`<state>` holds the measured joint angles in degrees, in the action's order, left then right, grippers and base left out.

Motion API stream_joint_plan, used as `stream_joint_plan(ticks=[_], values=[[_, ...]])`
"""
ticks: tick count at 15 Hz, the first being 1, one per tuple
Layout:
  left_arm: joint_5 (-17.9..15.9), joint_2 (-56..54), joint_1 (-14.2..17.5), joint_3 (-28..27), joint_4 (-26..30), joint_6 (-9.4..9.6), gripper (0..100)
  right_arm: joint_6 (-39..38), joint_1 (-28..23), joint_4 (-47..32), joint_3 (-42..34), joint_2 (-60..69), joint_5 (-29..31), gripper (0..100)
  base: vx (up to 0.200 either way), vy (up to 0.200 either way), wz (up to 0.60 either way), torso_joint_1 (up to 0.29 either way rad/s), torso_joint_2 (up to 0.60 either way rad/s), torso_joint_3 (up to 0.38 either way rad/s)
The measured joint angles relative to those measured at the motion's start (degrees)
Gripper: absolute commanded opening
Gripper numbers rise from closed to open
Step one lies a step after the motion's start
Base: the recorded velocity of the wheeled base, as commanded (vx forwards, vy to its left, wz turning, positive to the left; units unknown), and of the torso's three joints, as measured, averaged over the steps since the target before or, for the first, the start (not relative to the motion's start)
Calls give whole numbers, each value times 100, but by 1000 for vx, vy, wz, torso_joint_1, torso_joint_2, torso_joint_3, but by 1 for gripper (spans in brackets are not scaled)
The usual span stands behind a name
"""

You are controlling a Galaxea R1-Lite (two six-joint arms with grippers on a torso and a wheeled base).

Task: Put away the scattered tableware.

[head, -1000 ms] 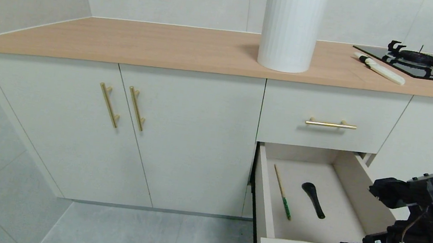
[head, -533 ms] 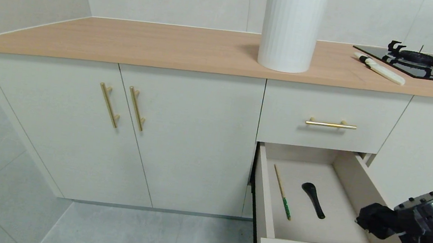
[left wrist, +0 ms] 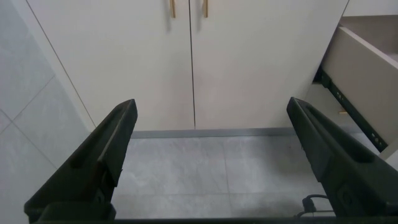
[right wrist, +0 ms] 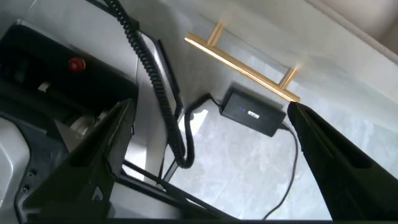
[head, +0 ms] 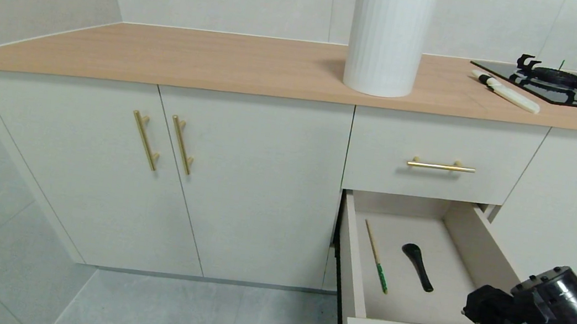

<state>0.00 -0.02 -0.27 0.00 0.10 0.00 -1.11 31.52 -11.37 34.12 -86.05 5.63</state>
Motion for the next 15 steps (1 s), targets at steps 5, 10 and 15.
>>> stream_joint_plan(ticks=[5,10,15], values=[[0,0,0,0,0,0,100,-1083,-184,-39,538,-661,284,100,0,0,0,0,0,0],[0,0,0,0,-2,0,100,-1419,-286,-20,789,-1108,523,100,0,0,0,0,0,0],[0,0,0,0,0,0,100,-1723,-291,16,1039,-1296,703,100,0,0,0,0,0,0]])
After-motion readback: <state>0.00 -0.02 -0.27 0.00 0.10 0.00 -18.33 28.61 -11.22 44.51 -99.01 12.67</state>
